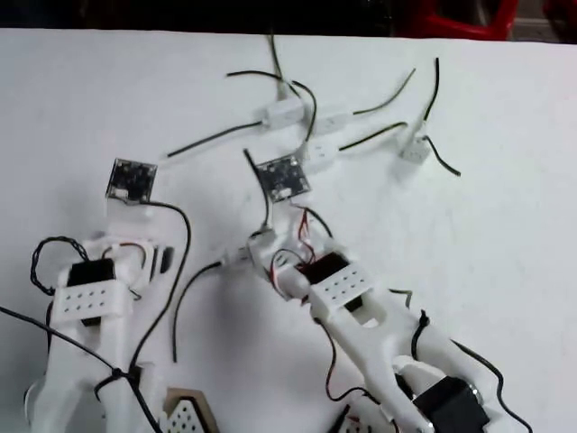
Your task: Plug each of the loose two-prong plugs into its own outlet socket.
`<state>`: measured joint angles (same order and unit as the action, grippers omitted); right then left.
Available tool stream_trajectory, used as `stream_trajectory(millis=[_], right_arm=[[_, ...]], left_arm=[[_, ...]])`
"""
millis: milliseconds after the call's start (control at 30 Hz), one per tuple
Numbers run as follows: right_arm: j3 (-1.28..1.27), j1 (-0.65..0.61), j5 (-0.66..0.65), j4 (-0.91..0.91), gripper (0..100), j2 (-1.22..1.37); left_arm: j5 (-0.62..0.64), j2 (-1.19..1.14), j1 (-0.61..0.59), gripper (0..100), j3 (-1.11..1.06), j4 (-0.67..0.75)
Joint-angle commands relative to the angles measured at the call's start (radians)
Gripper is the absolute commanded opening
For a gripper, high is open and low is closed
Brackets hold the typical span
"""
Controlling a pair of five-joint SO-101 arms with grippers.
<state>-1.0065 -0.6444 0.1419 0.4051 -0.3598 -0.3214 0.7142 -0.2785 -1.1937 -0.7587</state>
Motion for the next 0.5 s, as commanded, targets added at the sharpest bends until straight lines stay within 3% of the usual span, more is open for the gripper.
stream_trajectory(millis=[0,467], right_arm=[[0.015,-0.03,0.005,0.012,1.7,0.005],[-0.046,-0.065,0.0,-0.102,1.7,0.005]], left_arm=[[0.008,0.033,-0.012,24,-0.002,0.017],[0.008,0.033,-0.012,24,-0.002,0.017]])
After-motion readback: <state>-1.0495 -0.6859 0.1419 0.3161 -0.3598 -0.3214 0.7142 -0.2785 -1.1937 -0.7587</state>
